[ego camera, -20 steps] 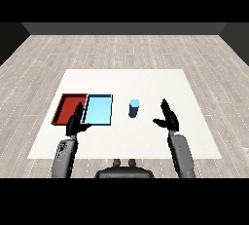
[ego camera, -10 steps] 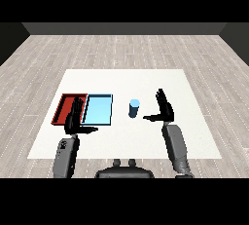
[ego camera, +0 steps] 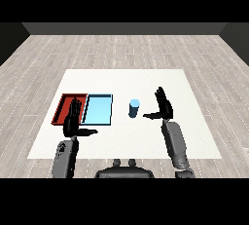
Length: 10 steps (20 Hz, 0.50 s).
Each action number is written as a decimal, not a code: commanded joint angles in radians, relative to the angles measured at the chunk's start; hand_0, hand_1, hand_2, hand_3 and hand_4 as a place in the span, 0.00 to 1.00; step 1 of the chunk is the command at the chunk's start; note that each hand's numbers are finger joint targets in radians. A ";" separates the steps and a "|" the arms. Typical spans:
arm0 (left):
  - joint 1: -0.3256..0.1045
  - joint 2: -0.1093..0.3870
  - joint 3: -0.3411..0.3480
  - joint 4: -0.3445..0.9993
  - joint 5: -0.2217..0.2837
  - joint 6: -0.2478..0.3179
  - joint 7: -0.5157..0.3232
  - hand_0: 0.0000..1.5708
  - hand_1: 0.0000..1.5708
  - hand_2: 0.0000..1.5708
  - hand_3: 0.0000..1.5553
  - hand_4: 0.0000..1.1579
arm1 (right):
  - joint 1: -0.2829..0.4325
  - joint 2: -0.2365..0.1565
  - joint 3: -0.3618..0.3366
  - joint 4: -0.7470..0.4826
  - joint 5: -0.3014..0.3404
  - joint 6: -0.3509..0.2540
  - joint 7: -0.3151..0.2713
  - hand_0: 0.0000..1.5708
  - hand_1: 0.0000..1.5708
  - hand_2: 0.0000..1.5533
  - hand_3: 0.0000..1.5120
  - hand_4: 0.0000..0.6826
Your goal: Pick the blue can and put it in the blue box
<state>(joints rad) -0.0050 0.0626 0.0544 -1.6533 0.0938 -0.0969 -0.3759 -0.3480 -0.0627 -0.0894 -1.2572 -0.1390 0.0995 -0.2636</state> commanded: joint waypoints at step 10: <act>0.040 0.001 0.028 -0.061 0.046 -0.020 0.020 0.00 0.00 0.00 0.00 0.00 | -0.100 0.061 0.003 0.141 -0.041 -0.011 -0.026 0.00 0.00 0.00 0.00 0.00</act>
<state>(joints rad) -0.0253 0.0795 0.0918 -1.6410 0.1238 -0.1156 -0.3724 -0.3819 -0.0209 -0.0674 -1.2390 -0.1677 0.0834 -0.2377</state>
